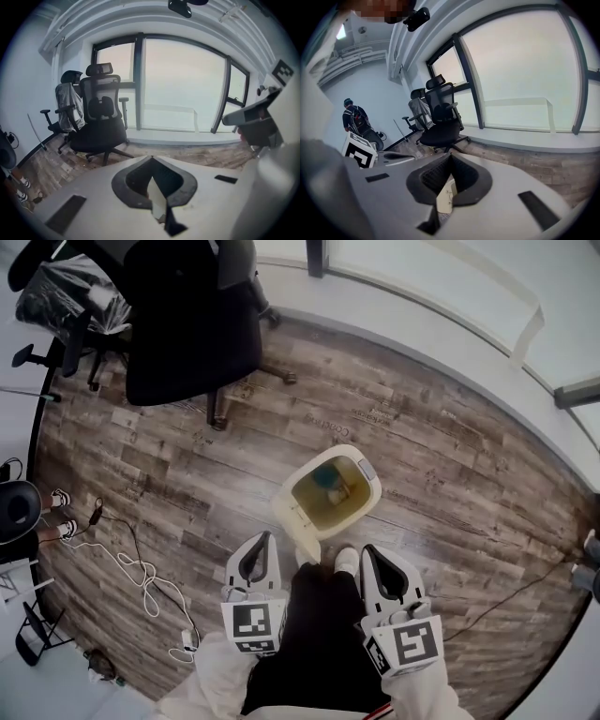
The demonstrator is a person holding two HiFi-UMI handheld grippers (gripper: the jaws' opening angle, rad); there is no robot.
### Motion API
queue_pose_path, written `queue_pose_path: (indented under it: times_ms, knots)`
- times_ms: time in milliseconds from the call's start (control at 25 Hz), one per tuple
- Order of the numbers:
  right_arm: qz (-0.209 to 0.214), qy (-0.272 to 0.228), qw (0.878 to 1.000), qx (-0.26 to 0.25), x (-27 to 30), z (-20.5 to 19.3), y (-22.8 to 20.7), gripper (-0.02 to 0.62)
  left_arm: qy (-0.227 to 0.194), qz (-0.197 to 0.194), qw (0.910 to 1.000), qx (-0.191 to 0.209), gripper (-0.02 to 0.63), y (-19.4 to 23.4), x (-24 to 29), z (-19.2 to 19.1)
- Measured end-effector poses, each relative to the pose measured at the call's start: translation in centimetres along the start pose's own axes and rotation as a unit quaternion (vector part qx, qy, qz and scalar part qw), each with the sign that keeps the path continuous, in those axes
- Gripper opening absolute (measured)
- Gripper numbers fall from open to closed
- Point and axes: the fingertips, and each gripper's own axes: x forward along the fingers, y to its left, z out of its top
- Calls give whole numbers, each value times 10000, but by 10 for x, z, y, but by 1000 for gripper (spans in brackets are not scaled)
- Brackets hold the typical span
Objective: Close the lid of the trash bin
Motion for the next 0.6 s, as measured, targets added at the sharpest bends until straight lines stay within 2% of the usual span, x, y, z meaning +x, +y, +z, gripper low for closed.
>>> queue_pose_path:
  times_ms: [160, 400, 520, 600]
  knots:
    - [33, 17, 9998, -178, 16, -14, -4, 23, 190, 21, 9998, -67, 5, 1, 20, -30]
    - [-138, 15, 9999, -82, 29, -28, -22, 23, 649, 101, 9954, -704, 5, 4, 41, -74]
    - [-226, -20, 9997, 19, 30, -31, -29, 23, 904, 81, 9904, -1042, 5, 4, 54, -98]
    - [-259, -17, 9997, 49, 29, -31, -32, 23, 997, 43, 9890, -1091, 5, 0, 61, -107]
